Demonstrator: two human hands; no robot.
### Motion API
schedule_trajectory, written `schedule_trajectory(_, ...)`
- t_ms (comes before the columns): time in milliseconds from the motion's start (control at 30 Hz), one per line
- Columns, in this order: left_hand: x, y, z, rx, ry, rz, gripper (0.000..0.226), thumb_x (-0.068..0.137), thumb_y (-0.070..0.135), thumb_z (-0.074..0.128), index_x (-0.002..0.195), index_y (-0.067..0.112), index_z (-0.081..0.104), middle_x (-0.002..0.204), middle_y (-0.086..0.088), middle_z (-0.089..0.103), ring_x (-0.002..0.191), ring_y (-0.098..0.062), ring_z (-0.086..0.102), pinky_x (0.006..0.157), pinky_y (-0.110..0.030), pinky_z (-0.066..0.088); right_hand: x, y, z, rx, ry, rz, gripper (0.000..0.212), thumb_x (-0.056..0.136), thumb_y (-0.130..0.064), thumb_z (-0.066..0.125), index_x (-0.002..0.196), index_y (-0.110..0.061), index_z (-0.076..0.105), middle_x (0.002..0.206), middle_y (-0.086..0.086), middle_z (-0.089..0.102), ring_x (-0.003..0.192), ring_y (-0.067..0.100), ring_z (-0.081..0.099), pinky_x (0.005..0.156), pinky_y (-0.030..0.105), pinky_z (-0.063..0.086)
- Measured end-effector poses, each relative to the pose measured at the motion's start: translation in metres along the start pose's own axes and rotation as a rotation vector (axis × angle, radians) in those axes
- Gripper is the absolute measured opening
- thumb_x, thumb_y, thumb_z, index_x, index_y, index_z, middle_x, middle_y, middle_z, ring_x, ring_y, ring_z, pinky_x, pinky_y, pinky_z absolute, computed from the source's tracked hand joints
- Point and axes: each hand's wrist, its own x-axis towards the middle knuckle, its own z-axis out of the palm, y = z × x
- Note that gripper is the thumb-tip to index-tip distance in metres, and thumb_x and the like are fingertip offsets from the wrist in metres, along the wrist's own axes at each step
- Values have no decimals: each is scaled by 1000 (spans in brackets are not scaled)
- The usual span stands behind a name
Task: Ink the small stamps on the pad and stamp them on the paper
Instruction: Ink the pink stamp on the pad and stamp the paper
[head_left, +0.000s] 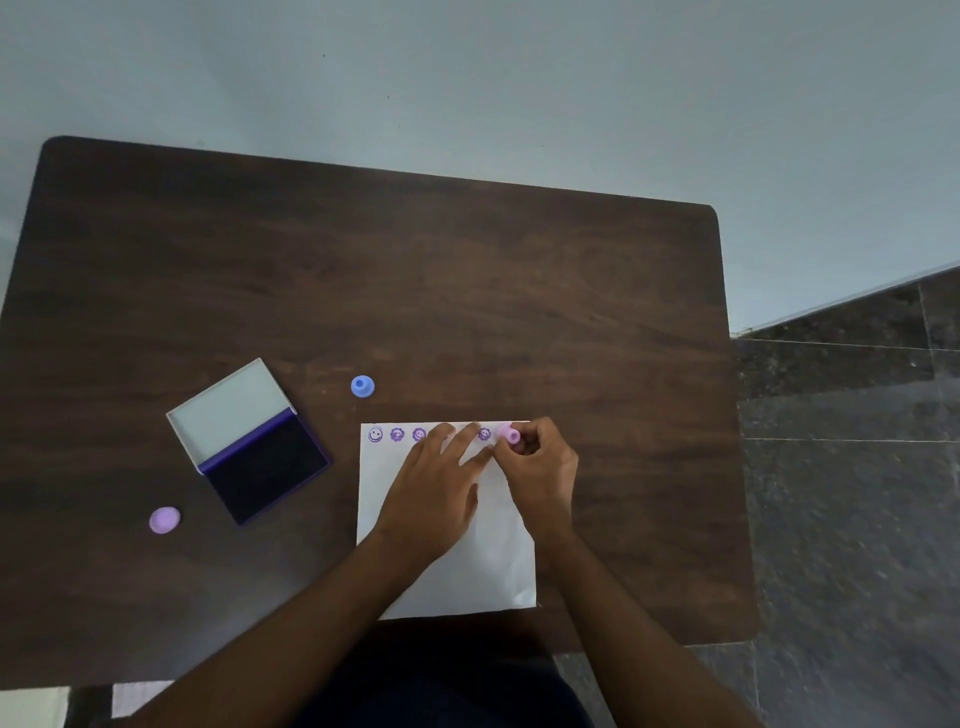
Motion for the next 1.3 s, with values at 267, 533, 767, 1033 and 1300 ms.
schedule_trajectory(267,0,2,2,-27,-3,-31,63,91,36,59,147,31,31,156,4,30,143,-24,28,115,-35,12,4,3,2,-45,-20,3,18,81,-36,76,81,-26,62,73,-19,65,77,-8,62,52,3,45)
schedule_trajectory(533,0,3,0,-28,0,-38,61,93,38,54,148,32,28,158,6,24,145,-21,23,117,-34,11,5,-2,4,-85,-32,39,19,81,-40,74,81,-30,59,72,-22,62,64,3,64,51,1,44)
schedule_trajectory(767,0,3,1,-29,4,-36,59,93,37,54,147,30,31,158,4,26,144,-22,24,118,-35,13,7,-3,6,-138,-62,57,21,83,-34,73,74,-24,58,68,-17,61,60,9,62,46,8,45)
schedule_trajectory(1033,1,4,3,-30,-1,-41,57,92,33,59,144,27,38,155,1,33,141,-25,32,117,-39,19,9,-9,6,-176,-93,92,25,83,-31,75,71,-26,54,66,-16,58,56,9,57,48,6,36)
schedule_trajectory(1300,0,4,5,-36,6,-42,60,92,34,57,146,28,33,156,2,30,142,-25,30,117,-38,16,10,-11,5,-201,-104,96,23,83,-31,76,74,-22,56,68,-13,57,57,10,57,50,7,37)
